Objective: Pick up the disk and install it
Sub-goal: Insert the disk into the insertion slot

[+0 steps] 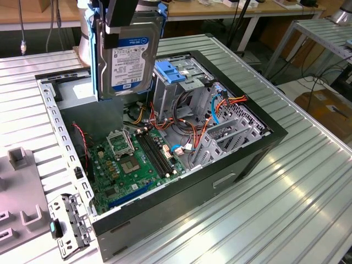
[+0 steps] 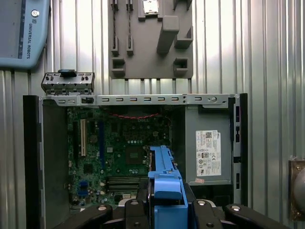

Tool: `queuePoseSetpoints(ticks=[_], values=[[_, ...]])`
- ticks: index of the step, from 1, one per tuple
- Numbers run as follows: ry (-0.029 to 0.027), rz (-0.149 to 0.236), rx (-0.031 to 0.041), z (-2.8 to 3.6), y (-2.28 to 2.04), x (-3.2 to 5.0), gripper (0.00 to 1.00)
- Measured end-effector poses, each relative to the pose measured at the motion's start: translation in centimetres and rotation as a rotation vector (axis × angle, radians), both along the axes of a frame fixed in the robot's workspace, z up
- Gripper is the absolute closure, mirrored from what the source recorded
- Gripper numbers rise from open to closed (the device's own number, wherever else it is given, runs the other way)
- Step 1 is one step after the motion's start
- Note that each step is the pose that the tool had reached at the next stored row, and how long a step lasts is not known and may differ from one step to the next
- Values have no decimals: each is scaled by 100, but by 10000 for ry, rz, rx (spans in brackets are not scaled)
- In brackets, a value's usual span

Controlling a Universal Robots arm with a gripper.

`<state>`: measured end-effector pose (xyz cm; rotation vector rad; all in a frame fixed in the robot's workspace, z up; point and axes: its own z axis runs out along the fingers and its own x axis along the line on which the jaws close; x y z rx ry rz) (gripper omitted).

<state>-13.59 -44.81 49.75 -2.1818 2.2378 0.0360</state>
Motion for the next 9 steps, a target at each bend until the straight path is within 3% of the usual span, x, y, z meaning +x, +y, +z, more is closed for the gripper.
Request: queuePoseSetpoints(ticks=[5,9], values=[[1,1,-84,-1,-108,1,63],[1,1,-118,-2,-132,65,63]])
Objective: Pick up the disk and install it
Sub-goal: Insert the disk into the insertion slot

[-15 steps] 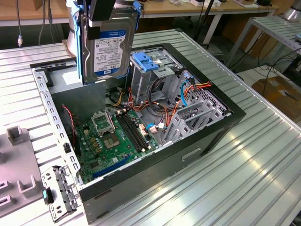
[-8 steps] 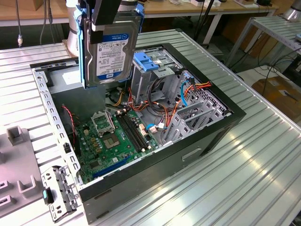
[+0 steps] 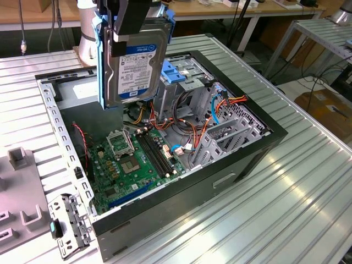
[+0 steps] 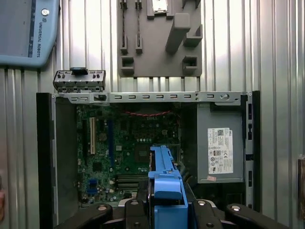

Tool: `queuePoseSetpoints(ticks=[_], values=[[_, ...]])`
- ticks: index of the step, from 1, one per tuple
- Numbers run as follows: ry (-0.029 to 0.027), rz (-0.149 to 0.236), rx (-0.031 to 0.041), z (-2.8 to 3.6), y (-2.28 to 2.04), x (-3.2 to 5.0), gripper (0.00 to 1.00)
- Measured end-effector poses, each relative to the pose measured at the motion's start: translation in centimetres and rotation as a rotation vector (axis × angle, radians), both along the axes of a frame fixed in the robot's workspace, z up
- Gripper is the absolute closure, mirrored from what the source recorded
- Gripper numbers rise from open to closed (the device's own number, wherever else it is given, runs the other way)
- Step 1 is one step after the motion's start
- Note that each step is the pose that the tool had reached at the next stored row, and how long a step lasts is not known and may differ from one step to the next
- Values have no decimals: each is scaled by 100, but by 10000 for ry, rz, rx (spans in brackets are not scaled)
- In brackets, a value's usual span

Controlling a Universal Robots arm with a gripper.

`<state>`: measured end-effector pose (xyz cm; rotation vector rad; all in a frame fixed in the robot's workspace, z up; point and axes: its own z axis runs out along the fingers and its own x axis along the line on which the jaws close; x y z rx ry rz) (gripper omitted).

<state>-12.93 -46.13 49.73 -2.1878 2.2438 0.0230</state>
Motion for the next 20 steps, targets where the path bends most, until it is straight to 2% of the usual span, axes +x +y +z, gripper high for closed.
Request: queuePoseSetpoints(ticks=[9,11,13,15,16,20], values=[[0,0,-5,-2,-2,242,63],[-1,0,-5,-3,-4,326,63],[0,0,-5,-4,-16,355,63],[0,-1,-6,-6,-65,373,63],[-1,-1,-4,-8,-103,381,63],[0,-1,-7,-10,-194,395,63]])
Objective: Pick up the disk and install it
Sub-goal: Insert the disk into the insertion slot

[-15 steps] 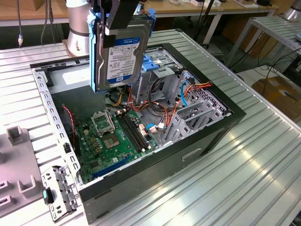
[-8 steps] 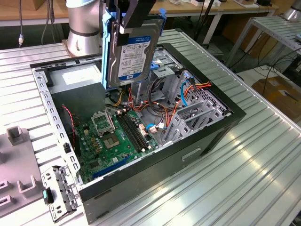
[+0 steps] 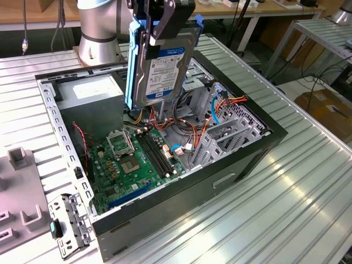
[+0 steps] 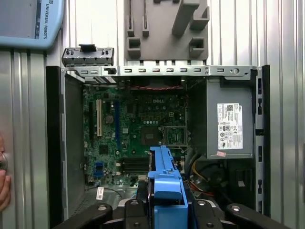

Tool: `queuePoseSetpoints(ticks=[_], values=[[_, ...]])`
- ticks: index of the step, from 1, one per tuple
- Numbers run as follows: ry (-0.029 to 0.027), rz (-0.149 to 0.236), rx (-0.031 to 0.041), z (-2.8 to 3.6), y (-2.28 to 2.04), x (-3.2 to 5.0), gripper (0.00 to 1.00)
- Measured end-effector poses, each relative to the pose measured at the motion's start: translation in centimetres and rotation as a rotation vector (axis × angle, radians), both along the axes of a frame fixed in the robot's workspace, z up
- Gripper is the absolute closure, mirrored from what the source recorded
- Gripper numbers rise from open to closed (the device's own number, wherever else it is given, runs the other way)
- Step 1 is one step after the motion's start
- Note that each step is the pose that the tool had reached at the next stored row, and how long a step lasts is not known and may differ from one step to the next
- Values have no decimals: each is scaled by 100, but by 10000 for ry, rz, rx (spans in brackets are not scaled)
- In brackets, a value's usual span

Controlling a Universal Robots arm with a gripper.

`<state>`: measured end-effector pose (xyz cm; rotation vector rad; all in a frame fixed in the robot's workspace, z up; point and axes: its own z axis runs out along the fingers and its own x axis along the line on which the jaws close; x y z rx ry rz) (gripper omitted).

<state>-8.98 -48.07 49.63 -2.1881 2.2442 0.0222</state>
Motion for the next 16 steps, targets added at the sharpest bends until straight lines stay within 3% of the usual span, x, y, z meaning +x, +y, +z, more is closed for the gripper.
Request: queuePoseSetpoints(ticks=[3,6,16], values=[[-1,0,2,-5,-99,19,63],[-1,0,1,-9,-151,69,63],[-1,0,-2,-13,-164,435,63]])
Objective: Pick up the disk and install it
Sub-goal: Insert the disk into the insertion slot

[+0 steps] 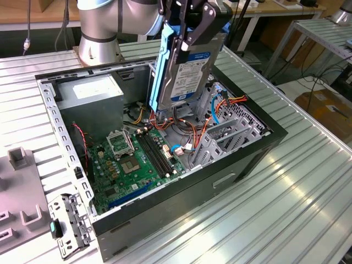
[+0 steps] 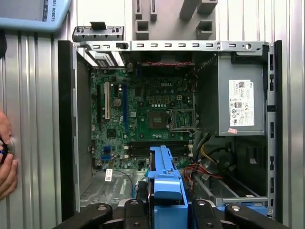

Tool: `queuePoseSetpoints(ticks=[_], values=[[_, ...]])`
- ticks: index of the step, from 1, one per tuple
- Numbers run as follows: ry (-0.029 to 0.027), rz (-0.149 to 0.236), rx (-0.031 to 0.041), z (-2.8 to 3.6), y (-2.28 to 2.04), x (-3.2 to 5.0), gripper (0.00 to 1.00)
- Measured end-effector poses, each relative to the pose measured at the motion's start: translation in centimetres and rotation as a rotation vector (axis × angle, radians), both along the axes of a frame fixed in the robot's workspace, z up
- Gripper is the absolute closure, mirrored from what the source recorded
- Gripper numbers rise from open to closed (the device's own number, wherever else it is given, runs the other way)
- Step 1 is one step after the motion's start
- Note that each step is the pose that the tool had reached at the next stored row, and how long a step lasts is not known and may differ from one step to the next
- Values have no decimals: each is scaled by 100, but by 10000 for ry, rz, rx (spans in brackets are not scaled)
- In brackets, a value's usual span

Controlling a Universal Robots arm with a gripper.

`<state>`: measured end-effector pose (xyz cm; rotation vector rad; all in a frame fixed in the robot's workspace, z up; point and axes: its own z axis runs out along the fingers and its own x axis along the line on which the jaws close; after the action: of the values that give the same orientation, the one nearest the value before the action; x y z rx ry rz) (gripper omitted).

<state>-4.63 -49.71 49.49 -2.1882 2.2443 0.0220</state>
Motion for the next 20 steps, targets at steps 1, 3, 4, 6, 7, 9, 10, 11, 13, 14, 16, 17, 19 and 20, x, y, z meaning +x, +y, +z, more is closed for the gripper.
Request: queuePoseSetpoints(ticks=[1,3,4,6,7,9,10,11,13,14,16,17,19,20], values=[[0,0,0,0,-1,30,63],[1,-1,-12,-1,-3,50,63],[1,0,-16,-1,-11,54,63],[0,0,-18,-2,-29,55,63],[0,0,-18,-1,-45,55,63],[1,0,-19,-2,-80,55,63],[0,0,-19,-2,-100,55,63],[0,0,-20,-3,-133,55,63],[0,-2,-23,-2,-155,54,63],[0,-1,-23,-2,-155,55,63],[0,0,-24,-2,-156,55,63],[0,0,-23,-2,-156,55,63],[0,0,-23,-2,-156,55,63],[0,0,-23,-2,-157,55,63]])
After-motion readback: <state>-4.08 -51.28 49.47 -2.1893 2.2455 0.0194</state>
